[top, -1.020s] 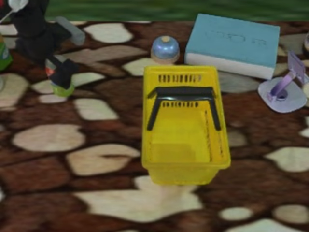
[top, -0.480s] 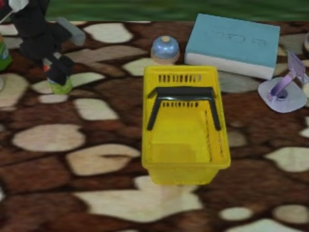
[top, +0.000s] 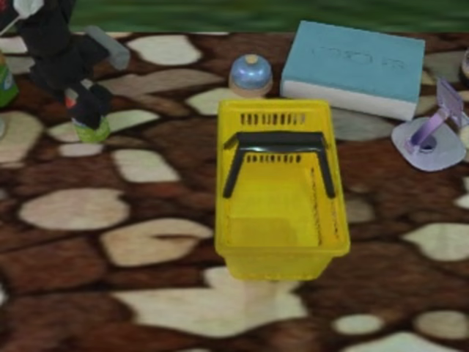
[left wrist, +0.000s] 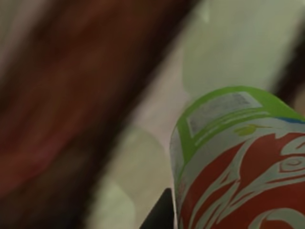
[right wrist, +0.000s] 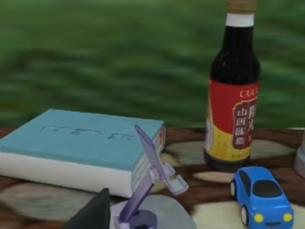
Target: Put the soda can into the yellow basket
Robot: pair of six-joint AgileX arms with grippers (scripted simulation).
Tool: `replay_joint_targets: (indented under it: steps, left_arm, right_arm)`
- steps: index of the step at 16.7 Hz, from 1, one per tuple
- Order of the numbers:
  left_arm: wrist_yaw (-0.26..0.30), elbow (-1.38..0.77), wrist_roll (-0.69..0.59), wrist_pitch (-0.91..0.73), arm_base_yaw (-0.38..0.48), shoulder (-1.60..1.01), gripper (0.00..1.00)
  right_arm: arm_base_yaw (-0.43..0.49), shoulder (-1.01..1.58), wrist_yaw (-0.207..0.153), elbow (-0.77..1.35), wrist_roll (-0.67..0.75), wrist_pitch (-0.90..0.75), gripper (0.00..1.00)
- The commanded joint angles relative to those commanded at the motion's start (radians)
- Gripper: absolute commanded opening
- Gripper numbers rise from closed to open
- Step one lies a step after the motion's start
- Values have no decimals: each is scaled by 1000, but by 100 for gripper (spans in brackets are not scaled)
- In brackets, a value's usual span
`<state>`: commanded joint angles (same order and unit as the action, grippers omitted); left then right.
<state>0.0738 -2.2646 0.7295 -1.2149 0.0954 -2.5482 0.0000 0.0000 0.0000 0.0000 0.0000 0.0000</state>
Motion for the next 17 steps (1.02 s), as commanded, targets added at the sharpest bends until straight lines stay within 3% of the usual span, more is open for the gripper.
replay_joint_targets:
  steps: [4, 8, 12, 17]
  left_arm:
    - [7, 5, -2, 9, -1, 3, 0]
    - [104, 71, -55, 147, 17, 31, 0]
    - [289, 202, -158, 439, 51, 87, 0]
    - [589, 432, -331, 945, 108, 185, 0]
  right_arm:
    - [0, 0, 0, 0, 0, 0, 100]
    - [0, 0, 0, 0, 0, 0, 100]
    - [0, 0, 0, 0, 0, 0, 100]
    - [0, 0, 0, 0, 0, 0, 100]
